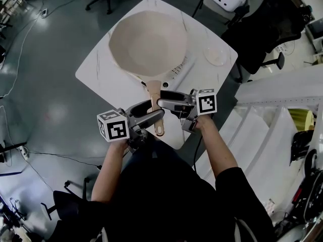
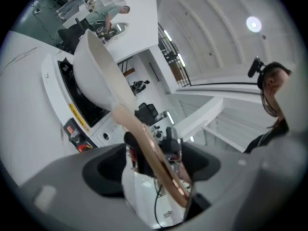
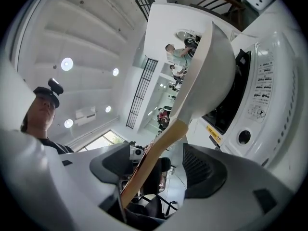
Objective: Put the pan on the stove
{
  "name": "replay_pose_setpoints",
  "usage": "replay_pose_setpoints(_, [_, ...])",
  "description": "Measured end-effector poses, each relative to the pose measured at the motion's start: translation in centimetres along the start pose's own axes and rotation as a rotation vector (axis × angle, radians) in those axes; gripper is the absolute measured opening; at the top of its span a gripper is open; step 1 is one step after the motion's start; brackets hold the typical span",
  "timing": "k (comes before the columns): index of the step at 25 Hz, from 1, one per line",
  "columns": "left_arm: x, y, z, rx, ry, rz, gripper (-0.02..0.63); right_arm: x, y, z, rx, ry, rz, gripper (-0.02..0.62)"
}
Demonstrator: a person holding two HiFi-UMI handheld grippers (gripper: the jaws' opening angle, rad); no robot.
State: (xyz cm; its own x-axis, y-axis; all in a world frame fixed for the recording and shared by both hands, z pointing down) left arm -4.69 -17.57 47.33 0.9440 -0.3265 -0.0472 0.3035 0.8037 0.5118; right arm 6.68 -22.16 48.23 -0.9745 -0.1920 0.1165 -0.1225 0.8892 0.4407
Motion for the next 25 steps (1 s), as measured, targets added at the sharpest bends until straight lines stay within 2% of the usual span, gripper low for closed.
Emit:
replay_pose_setpoints(8, [-3.5,-1.3,0.6,-0.034,-0.088,-0.099,0.348,-1.8,-0.4,0.3,-0.045,0.119,-0.042,0.295])
replay_pose_setpoints(10, [-4.5,-1.9,0.2,0.003,-0.114,-0.12,0.268,-2.3,-0.6,0.8,-0.082,0.15,-0.057,0.293])
replay_pose_setpoints(11, [-5.0,-2.3,0.0,0.037,-0.134,-0.127,0.215,-2.5,-0.7,1.1,-0.106,0.172,-0.065,0.288])
replay_pose_setpoints(12, [-5.4,-2.7,-0.4,0.082,-0.161,-0.132,0.158,-2.7,-0.9,1.5,-0.136,0.2,-0.076,0.255])
replay_pose_setpoints(13, [-5.7,-3.2,-0.8,0.132,-0.191,-0.133,0.141,-2.9,-1.1,1.9,-0.173,0.231,-0.089,0.161])
replay_pose_setpoints(14, [-5.9,-3.6,-1.2,0.187,-0.223,-0.131,0.107,-3.1,-1.3,2.4,-0.214,0.261,-0.104,0.109])
replay_pose_setpoints(16, [-6.1,-4.5,-2.3,0.297,-0.281,-0.122,0.053,-3.4,-1.7,3.5,-0.3,0.314,-0.135,0.069])
replay_pose_setpoints(19, [-6.1,-5.9,-4.1,0.435,-0.352,-0.132,0.008,-3.7,-2.6,5.2,-0.42,0.405,-0.189,0.043])
replay_pose_setpoints(25, [-5.5,-7.7,-7.8,0.672,-0.491,-0.171,0.006,-4.6,-4.1,9.1,-0.605,0.576,-0.349,0.031])
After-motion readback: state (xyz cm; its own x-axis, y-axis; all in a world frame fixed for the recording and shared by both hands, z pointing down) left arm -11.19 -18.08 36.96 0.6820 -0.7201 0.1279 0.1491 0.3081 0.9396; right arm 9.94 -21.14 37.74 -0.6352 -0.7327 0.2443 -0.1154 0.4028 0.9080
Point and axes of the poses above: the fingertips, and each gripper's own axes: x forward along the fingers, z to its left, y out of its underside, the point moved 6 cm from there along -x, backward along the fingers, and after that the axes turned 7 degrees about y, right-handed, at the moved point
